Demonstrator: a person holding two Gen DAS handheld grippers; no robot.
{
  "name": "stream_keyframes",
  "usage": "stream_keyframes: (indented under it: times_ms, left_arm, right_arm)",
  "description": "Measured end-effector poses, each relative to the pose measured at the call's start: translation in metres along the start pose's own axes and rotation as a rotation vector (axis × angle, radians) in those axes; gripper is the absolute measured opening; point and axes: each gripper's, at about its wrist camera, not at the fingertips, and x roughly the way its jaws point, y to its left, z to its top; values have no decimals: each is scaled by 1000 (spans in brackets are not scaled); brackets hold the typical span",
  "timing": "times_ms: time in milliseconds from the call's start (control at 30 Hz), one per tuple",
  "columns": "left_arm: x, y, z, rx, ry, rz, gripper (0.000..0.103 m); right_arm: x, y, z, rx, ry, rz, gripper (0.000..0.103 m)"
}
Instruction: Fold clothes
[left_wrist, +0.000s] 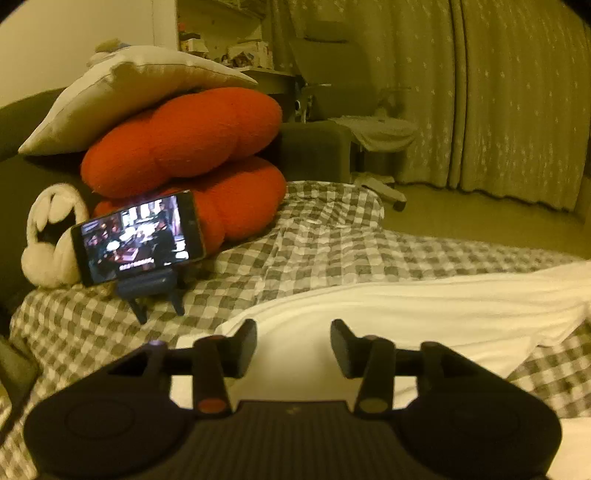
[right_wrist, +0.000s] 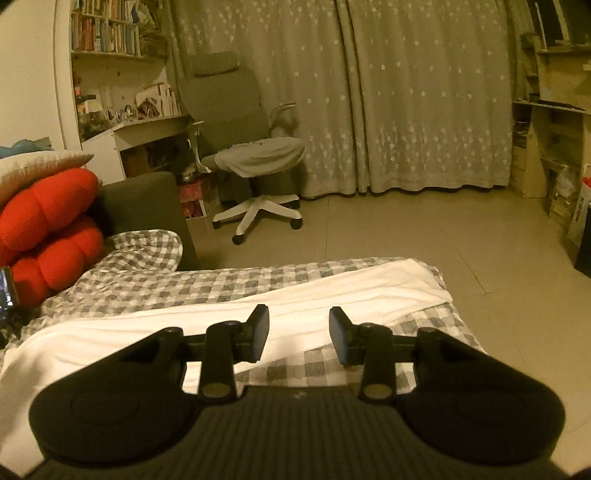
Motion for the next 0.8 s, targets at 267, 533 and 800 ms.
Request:
stream_keyframes:
  times_ms: [267, 533, 800]
  left_arm:
    - [26, -5, -2, -18, 5, 8, 70]
    - [38, 10, -6, -75, 63, -121, 73]
    - [27, 11, -14, -51, 49, -175, 80]
  right_arm:
    - [31, 0, 0, -15, 69, -8, 40]
    - [50, -16, 5, 80, 144, 7, 43]
    - [56, -61, 10, 218, 182, -58, 56]
